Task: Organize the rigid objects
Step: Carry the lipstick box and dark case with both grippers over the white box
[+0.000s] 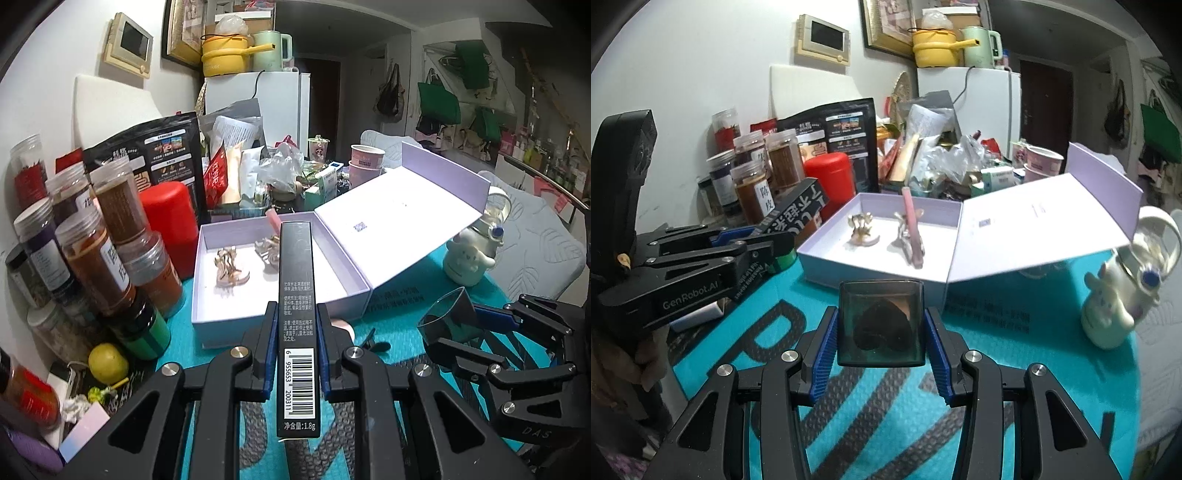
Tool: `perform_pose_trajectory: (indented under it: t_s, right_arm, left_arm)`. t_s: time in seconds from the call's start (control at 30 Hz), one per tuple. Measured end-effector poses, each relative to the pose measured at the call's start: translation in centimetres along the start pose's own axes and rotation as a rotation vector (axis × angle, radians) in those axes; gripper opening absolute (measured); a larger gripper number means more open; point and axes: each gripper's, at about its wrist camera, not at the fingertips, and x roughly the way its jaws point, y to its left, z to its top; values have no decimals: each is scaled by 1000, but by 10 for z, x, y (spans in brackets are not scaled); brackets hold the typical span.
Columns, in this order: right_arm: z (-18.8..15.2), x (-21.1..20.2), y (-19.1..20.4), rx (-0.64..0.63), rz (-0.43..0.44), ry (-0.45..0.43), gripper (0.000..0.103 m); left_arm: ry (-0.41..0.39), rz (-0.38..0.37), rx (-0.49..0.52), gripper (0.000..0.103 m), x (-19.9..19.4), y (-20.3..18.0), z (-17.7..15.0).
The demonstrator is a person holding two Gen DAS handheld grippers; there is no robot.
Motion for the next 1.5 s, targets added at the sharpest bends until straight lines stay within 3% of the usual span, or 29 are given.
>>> perform_pose_trajectory:
  t_s: [0.63, 1.1, 1.5]
  right_arm:
    - [60, 39, -14, -39, 21, -29, 45]
    - [81, 98, -24, -50, 41, 23, 45]
    - [79, 156, -30, -43, 68, 116, 45]
  left_arm:
    - [-25, -8, 12, 18, 43, 21, 49]
    - [43, -14, -4, 18, 103, 48, 59]
    - [134, -6, -57, 18, 149, 71, 47]
